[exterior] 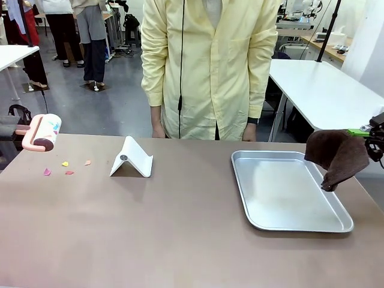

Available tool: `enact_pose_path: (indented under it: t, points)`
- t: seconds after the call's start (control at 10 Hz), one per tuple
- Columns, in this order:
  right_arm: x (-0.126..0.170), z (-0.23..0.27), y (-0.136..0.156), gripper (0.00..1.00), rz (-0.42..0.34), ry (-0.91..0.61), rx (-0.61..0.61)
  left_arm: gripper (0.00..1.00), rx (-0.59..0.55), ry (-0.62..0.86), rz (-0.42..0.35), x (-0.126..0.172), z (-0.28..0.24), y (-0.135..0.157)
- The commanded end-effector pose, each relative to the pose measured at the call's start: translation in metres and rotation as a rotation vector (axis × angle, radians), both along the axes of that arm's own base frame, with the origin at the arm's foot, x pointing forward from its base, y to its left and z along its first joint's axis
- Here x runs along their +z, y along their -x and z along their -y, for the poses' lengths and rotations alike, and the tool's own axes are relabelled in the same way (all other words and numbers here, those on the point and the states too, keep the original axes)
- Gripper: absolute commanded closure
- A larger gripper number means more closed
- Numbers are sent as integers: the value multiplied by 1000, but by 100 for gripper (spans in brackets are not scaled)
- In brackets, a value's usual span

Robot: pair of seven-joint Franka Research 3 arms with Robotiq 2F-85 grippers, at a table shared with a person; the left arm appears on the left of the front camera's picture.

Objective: Clean the surface of the table.
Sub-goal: Clean the area not pointed to by the person.

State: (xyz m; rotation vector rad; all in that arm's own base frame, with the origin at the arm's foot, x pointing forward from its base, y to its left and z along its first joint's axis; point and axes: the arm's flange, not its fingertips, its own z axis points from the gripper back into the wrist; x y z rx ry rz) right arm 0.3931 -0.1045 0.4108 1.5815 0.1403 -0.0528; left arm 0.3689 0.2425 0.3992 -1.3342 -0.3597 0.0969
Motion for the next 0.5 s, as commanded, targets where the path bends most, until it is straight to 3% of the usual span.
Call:
enact_pose_path:
  t: [0.0, 0.2, 0.3, 0.4]
  points:
    - [3, -1, 1, 95, 4, -5, 12, 100, -13, -3, 12, 2, 2, 3]
    - [3, -1, 1, 95, 4, -5, 12, 100, -13, -3, 12, 2, 2, 3]
    - [3, -1, 1, 95, 4, -5, 12, 80, 0, 0, 0, 0, 0, 0]
    - [3, -1, 1, 95, 4, -5, 12, 80, 65, -96, 31, 10, 1, 6]
